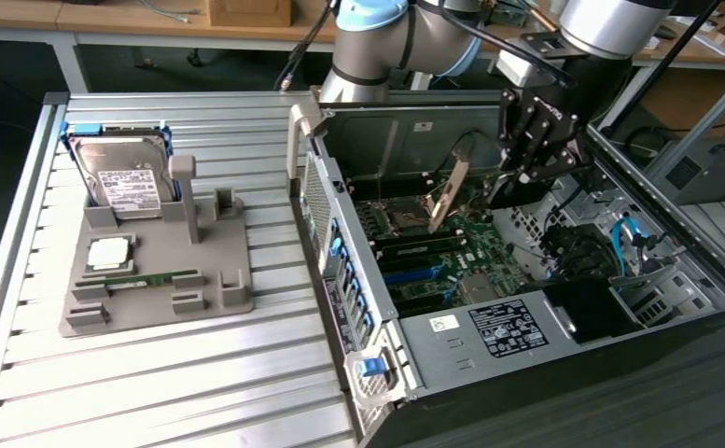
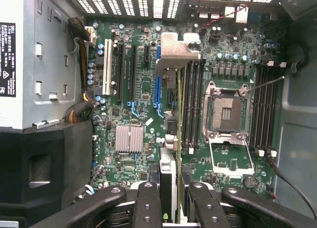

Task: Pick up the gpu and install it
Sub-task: 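Insert the gpu into the slot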

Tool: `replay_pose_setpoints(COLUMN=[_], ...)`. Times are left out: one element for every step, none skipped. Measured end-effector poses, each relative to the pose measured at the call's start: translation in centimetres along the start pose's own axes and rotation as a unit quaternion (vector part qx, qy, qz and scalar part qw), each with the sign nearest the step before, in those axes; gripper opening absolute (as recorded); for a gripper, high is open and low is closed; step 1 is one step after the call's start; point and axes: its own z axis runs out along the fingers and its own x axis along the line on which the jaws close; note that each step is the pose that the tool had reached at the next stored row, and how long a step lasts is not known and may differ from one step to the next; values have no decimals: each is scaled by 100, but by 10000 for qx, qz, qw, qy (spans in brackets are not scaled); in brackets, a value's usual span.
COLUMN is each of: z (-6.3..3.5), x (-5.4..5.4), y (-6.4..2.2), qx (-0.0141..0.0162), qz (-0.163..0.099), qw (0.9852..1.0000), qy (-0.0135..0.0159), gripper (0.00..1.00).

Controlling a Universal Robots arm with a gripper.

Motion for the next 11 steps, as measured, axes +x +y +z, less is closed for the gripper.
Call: replay_pose_setpoints(z=[3,4,7,11,13,15,17,19,21,24,25], x=[0,0,0,0,0,0,0,1,1,1,1], y=[1,2,3,5,5,5,6,8,8,9,10], qx=[0,0,0,0,0,0,0,0,0,0,0], qz=[0,0,0,0,0,0,0,1,0,0,0], qw=[10000,10000,10000,10000,10000,10000,10000,10000,10000,10000,10000], qy=[0,0,0,0,0,0,0,0,0,0,0], gripper=[27,27,27,27,27,27,27,27,27,27,27])
